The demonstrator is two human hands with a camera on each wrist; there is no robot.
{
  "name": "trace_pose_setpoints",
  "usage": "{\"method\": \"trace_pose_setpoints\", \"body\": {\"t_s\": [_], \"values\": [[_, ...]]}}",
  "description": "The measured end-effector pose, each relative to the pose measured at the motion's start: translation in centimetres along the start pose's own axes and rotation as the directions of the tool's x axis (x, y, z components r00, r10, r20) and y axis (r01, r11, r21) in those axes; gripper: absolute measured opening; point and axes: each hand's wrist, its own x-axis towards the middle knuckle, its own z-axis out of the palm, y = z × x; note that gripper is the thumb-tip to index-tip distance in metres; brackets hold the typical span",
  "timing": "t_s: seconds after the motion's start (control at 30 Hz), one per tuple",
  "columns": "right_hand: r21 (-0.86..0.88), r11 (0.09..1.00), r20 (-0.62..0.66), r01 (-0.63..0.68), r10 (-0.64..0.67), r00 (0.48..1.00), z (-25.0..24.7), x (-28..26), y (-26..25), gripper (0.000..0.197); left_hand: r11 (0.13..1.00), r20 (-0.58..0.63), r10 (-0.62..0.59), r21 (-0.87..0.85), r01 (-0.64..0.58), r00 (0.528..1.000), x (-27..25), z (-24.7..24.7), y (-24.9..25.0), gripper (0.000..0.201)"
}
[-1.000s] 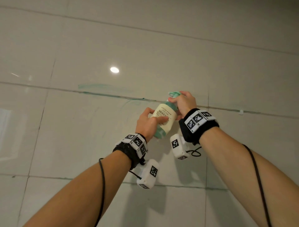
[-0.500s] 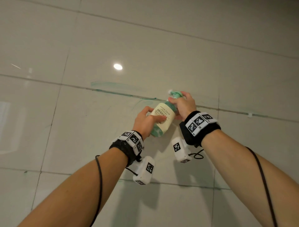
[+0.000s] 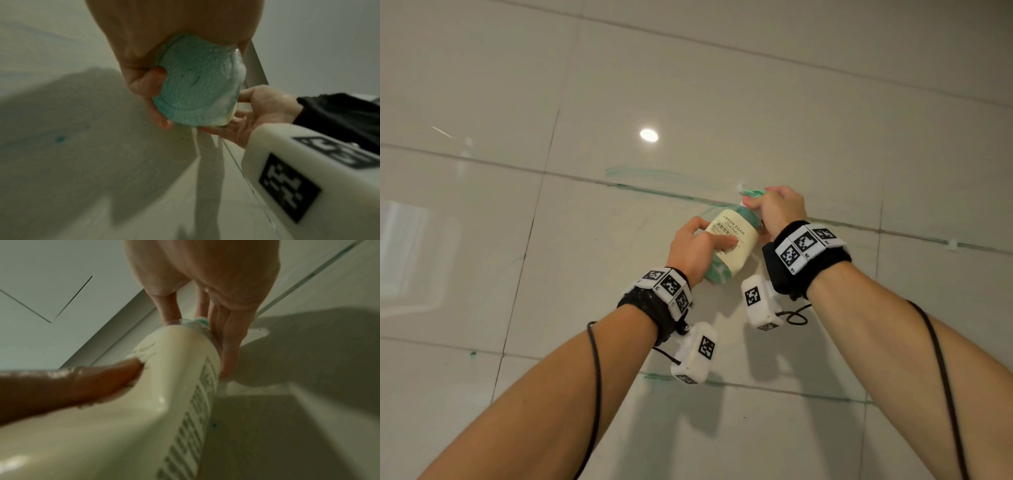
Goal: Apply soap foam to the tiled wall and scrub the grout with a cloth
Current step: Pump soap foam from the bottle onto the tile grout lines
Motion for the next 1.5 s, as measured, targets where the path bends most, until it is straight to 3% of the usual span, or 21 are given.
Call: {"method": "trace_pose_setpoints", "body": {"t_s": [0.1,0.23,0.3,0.47,0.63,0.83,1.03,1.13,1.2,1.3,1.4,1.5], "values": [[0.014,1.000,0.020,0.007,-0.007,1.000,-0.1,-0.2,-0.3,0.023,1.000,-0.006,-0.004,-0.008,0.004,1.000,-0.1,0.1,0.1,0.026],[0.031,0.999,0.099,0.031,-0.034,0.995,0.0,-1.0,0.0,0.055,1.000,-0.014,0.000,0.004,0.000,1.000,-0.4,-0.3,-0.4,0.029],[0.063,0.998,0.156,0.004,-0.013,0.988,0.3,-1.4,0.0,0.061,1.000,-0.026,-0.005,0.012,0.005,1.000,-0.6,-0.9,-0.6,0.034],[0.115,0.991,0.242,-0.063,0.034,0.970,1.4,-2.2,-0.8,0.059,0.999,-0.063,-0.024,-0.022,0.023,0.998,-0.7,-2.2,-0.4,0.037],[0.064,0.998,0.178,0.000,-0.011,0.984,2.7,-2.1,-1.0,0.049,0.999,-0.074,-0.028,-0.031,0.026,0.997,-0.4,-3.3,-0.5,0.037],[0.027,1.000,0.107,-0.016,0.013,0.994,3.7,-1.9,-0.7,0.039,0.999,-0.056,-0.045,-0.019,0.044,0.997,0.3,-4.0,-0.5,0.036],[0.026,0.999,0.144,-0.045,0.041,0.989,3.8,-1.8,-1.3,0.047,0.995,0.025,-0.024,0.101,0.022,0.999,0.3,-5.4,0.9,0.034],[0.051,0.997,0.156,-0.066,0.057,0.986,3.8,-1.6,-1.9,0.047,0.982,0.012,0.034,0.188,-0.036,0.999,0.0,-5.9,1.3,0.045],[0.056,0.995,0.157,-0.078,0.069,0.985,4.0,-1.6,-2.3,0.046,0.920,0.020,0.137,0.368,-0.134,0.990,-0.3,-6.1,1.1,0.061],[0.026,0.996,0.173,-0.091,0.085,0.981,4.7,-2.1,-2.5,0.047,0.737,0.094,0.216,0.638,-0.225,0.972,-0.8,-6.2,0.8,0.084],[-0.034,0.998,0.155,-0.053,0.057,0.986,5.4,-2.3,-2.3,0.057,0.588,0.105,0.229,0.777,-0.224,0.968,-1.2,-5.9,0.7,0.086],[-0.061,0.998,0.139,-0.002,0.010,0.990,5.6,-2.6,-2.1,0.062,0.531,0.094,0.246,0.820,-0.215,0.965,-1.3,-5.8,0.9,0.080]]}}
